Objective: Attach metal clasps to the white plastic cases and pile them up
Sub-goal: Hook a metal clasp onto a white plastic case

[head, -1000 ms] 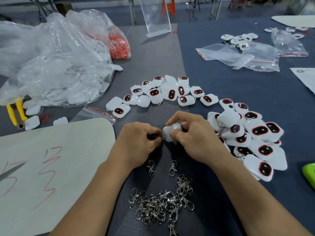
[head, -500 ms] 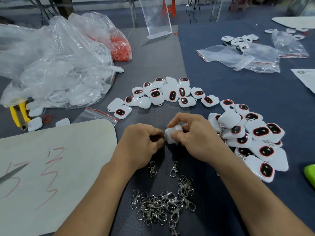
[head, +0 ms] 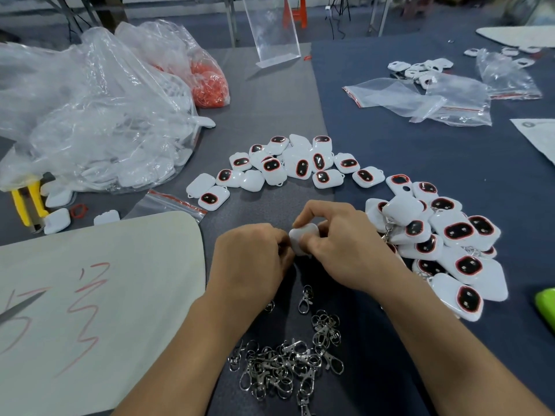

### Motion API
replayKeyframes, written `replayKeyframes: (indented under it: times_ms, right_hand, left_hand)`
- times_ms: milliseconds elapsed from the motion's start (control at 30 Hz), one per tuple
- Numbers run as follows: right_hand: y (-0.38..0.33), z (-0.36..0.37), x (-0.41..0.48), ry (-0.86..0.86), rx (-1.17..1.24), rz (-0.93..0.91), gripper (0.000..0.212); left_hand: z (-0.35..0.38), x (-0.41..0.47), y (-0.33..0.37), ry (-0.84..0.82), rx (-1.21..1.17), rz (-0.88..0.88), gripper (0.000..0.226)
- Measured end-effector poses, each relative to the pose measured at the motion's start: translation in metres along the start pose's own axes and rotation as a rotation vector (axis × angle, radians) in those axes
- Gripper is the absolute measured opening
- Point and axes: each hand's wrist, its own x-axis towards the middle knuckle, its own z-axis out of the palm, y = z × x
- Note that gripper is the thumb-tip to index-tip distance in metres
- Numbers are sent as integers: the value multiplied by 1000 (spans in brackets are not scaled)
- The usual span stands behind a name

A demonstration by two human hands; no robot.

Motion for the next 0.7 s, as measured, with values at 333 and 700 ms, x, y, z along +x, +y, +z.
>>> replayKeyframes:
  times_ms: [333,700]
  right_hand:
    - [6,2,1,-17,72,13,11]
    - [11,-10,5,-45,704,163,21]
  left_hand:
    - [0,-1,2,61,30,-53,15]
    - [-4,9,-14,127,-826,-355,20]
